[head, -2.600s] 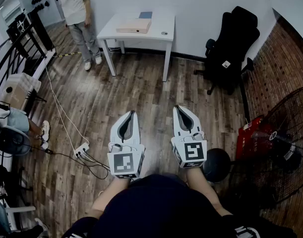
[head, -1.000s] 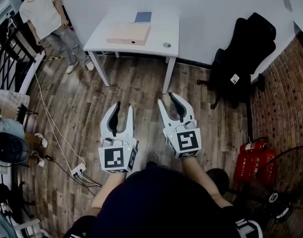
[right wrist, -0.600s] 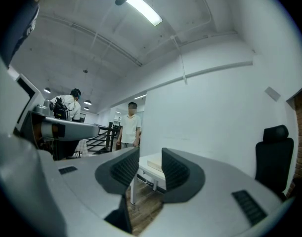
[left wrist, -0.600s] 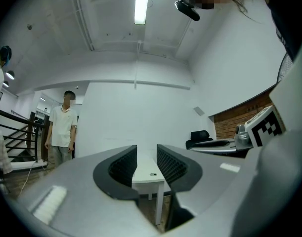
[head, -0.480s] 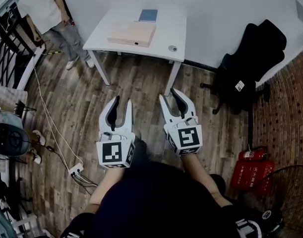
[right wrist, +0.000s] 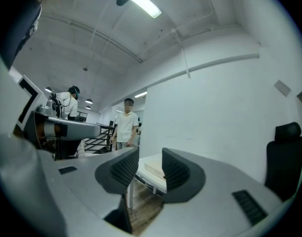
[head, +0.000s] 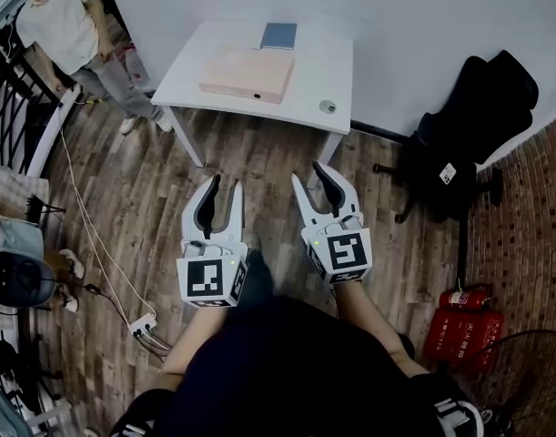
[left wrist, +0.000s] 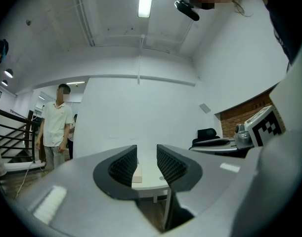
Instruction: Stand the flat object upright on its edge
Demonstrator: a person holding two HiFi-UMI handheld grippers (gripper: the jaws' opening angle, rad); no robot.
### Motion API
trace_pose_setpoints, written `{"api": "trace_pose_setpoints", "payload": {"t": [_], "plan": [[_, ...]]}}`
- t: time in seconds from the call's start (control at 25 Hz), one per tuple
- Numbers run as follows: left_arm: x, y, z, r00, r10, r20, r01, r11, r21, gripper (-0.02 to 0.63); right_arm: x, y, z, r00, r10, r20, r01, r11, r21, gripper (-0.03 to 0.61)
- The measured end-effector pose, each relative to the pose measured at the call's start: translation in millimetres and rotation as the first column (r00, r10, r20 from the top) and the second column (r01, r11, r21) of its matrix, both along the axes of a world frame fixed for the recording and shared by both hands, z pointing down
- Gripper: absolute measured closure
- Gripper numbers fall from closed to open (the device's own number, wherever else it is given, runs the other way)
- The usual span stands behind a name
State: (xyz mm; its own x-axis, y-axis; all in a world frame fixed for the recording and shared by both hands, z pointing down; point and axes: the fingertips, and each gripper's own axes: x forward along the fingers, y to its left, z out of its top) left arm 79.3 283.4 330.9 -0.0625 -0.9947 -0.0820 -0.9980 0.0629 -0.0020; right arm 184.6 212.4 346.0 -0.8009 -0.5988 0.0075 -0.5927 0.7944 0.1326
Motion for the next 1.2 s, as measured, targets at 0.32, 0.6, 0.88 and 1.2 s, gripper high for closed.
{"api": "trace_pose_setpoints", "payload": {"t": [0.32, 0.6, 0.88, 1.2], "plan": [[-77, -85, -5, 1.0, 0.027, -0.001, -0.027, 1.0, 0.003, 0.494, -74, -84, -8, 1.0, 0.019, -0.01, -0.019, 1.0, 0.015, 0.433], [-137, -158, -7, 0.997, 0.073, 0.002, -0.073, 0.997, -0.004, 0.465, -126, -155, -9, 0.998, 0.064, -0.017, -0.064, 0.998, 0.003, 0.419], [-173, -216, 1, 0.994, 0.113, -0.011, -0.113, 0.994, -0.014, 0.454, -152, -205, 7, 0.994, 0.103, -0.031, -0.104, 0.994, -0.043, 0.413], [-199, -269, 21, 0.988, 0.147, -0.037, -0.148, 0.988, -0.042, 0.454, -167, -252, 32, 0.99, 0.13, -0.05, -0.134, 0.988, -0.079, 0.41]]}}
